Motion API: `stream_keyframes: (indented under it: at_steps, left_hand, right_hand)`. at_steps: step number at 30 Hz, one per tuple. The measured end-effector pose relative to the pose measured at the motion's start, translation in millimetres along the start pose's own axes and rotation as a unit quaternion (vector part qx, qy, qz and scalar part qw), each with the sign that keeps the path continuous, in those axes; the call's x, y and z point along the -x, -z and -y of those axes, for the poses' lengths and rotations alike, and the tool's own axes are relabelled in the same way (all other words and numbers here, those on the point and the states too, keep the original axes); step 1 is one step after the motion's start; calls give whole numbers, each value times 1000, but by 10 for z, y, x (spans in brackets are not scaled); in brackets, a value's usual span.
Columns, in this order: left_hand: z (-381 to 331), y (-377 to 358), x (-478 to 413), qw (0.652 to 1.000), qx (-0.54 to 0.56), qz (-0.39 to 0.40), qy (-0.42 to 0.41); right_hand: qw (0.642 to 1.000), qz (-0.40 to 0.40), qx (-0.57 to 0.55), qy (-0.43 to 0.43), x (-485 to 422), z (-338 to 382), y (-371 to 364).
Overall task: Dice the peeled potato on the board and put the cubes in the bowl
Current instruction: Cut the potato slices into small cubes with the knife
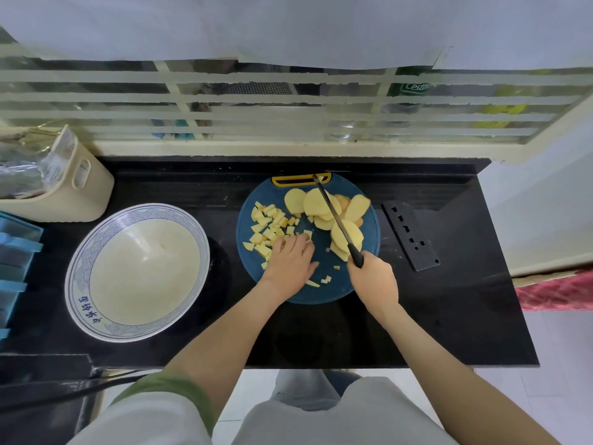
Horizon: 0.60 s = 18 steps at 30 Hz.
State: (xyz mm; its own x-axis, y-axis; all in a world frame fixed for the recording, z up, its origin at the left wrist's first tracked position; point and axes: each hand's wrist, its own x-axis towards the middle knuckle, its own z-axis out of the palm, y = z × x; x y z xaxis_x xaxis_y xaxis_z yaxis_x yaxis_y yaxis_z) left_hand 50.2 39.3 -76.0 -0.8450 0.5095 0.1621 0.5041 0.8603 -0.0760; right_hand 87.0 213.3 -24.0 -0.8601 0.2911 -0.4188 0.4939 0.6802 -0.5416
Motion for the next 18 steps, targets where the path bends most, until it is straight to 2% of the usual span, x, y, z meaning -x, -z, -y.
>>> stream_keyframes:
  at_steps: [3, 6, 11, 18]
  left_hand:
    - [-34, -21, 93, 996, 73, 3, -44]
    - [-136, -85, 132, 995, 57, 7, -85]
    - [-315, -222, 63, 993, 43, -56, -93]
    - [-84, -245, -44, 997, -28, -51, 49]
  right_hand:
    - [1000, 4, 0, 5, -5, 40, -34]
    - [1000, 6, 6, 9, 6, 56, -70]
    - [1000, 5, 17, 2, 11, 22, -100]
    - [1000, -5, 11, -15, -11, 8, -69]
